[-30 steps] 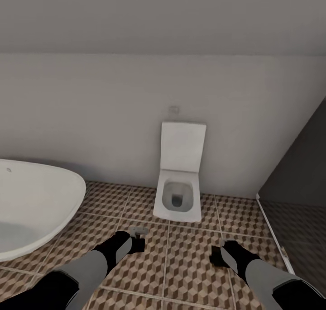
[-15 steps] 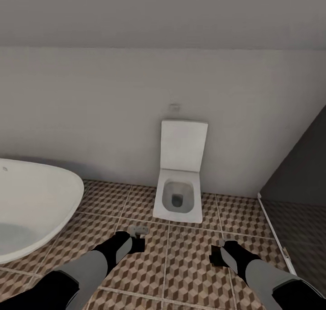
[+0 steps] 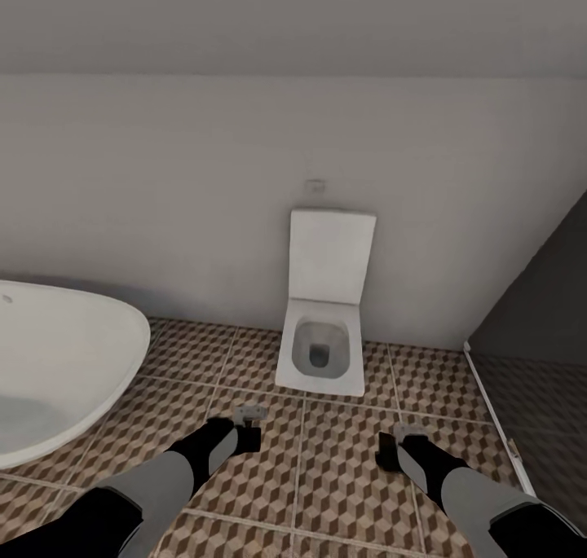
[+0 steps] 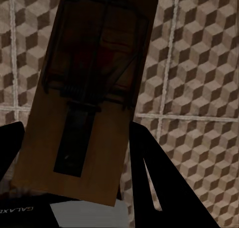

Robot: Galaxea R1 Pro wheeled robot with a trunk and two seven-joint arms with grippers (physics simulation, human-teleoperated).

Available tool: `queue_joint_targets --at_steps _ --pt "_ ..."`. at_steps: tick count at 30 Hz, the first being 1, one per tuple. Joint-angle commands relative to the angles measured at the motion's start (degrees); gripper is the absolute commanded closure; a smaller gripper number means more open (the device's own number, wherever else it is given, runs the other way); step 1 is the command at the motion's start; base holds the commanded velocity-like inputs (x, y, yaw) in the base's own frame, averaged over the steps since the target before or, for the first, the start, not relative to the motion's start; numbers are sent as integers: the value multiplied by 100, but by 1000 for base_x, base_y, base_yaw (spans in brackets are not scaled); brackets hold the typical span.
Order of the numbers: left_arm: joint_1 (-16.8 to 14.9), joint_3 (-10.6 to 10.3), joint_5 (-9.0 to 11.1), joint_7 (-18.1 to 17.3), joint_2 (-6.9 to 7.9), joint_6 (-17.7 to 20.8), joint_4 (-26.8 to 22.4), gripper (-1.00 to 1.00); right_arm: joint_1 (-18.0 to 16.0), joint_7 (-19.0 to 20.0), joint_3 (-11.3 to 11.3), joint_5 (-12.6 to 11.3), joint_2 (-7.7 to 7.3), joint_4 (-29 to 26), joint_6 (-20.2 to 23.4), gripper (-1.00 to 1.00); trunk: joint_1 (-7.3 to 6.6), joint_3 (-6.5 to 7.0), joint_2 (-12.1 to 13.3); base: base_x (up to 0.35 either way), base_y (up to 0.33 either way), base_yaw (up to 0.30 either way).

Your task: Take the four mousetraps from the cabinet in the bathroom and place them on the bathroom floor. Make sure all four end up on the same floor surface, and ensure that at least two of them are either under or directly next to the same bathroom sink.

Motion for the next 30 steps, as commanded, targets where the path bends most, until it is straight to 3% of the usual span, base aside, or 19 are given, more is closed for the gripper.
queue_joint_targets --at_steps 1,8,25,30 --pt "-2 -44 41 34 2 -57 17 100 0 -26 46 -80 1 -11 -107 100 0 -15 -4 0 0 0" --pt "-2 -44 30 -13 -6 -476 214 100 0 -26 42 -83 13 9 -445 100 0 -80 -4 0 0 0" --pt "-2 -44 -153 41 -68 -758 271 100 0 -26 10 -89 -11 -26 -458 100 0 -239 -4 0 0 0" --pt "-2 -44 -155 39 -73 -1152 277 100 0 -19 5 -95 -17 -51 -439 100 0 -286 -4 0 0 0"
